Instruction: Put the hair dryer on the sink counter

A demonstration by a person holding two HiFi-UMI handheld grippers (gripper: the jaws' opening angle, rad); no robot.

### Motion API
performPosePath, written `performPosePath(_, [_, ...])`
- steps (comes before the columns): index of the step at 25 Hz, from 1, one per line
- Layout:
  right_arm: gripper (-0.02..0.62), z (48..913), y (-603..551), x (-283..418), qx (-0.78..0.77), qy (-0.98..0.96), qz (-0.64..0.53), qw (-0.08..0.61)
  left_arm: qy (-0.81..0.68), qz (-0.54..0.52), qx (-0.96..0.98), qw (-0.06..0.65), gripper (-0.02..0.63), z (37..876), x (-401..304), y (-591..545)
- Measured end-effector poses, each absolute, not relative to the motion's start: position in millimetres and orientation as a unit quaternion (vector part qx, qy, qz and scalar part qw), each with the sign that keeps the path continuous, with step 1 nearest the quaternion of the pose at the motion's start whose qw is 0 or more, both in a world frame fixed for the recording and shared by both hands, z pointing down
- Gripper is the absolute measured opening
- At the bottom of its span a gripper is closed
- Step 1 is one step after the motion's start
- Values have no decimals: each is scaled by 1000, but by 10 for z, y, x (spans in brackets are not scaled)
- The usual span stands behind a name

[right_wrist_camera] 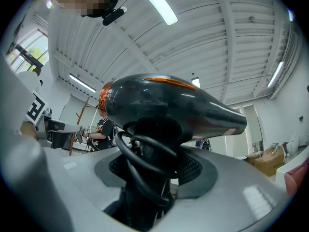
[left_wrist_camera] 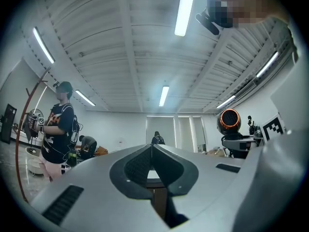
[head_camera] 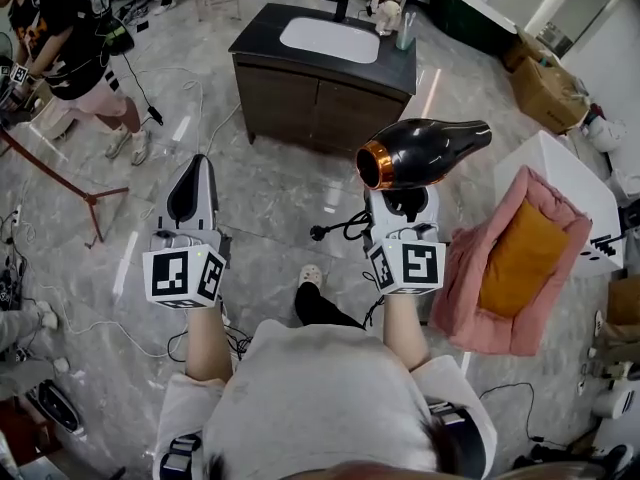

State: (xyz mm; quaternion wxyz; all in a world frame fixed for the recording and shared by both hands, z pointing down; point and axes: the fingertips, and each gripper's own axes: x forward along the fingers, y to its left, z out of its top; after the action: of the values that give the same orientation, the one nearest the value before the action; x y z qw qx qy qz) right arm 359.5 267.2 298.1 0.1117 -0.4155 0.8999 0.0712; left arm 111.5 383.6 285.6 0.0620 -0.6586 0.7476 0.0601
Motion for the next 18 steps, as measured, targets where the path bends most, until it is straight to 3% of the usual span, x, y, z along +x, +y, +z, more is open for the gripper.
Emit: performPosePath(18, [250,2893,854,3098,-383,912,89,118,766,79,-633,78,9,2772,730,2150])
